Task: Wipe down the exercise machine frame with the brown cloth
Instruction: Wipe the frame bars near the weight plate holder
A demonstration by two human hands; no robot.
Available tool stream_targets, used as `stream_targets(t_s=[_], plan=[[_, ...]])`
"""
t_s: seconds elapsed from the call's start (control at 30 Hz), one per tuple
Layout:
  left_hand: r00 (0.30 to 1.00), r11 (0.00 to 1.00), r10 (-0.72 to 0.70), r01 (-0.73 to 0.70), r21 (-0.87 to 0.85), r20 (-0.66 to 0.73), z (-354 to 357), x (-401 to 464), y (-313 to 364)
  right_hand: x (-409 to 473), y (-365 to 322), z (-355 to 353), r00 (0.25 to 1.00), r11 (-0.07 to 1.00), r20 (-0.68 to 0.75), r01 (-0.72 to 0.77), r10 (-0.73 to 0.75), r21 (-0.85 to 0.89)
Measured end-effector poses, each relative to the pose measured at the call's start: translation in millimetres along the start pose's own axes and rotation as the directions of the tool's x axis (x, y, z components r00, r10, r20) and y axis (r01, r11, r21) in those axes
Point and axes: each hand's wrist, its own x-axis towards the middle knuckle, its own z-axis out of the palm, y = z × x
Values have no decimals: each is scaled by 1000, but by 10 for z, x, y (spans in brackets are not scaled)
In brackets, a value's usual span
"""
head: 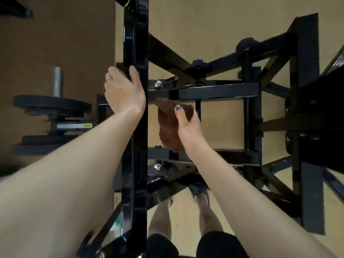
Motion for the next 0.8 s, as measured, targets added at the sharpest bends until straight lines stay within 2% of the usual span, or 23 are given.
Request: stream_targets(t_s=[0.13, 0.23, 0.33, 0.5, 0.63, 0.8], plan=[[985, 985, -170, 170, -13, -24, -143, -685, -430, -512, 426, -220, 974, 975, -49, -222, 222, 13], [966, 964, -258, 255, -73, -29, -159, -956, -549, -822, 708, -96, 965, 943, -94, -260, 245, -209], [972, 968, -231, 226, -105, -37, -144, -1018, -569, -1031, 953, 283, 945, 860, -106, -326, 310, -392], [977, 969, -207, 197, -152, -55, -98, -977, -583, -916, 1248, 723, 869, 809, -297, -482, 395, -337], [979, 972, -196, 186, -141, -61, -74, -964, -595, -602, 1454, 546, 851, 816, -364, -492, 378, -304], [981, 976, -183, 173, -134, -63, -22, -942, -649, -184, 1641, 157, 822, 766, -396, -545, 409, -340]])
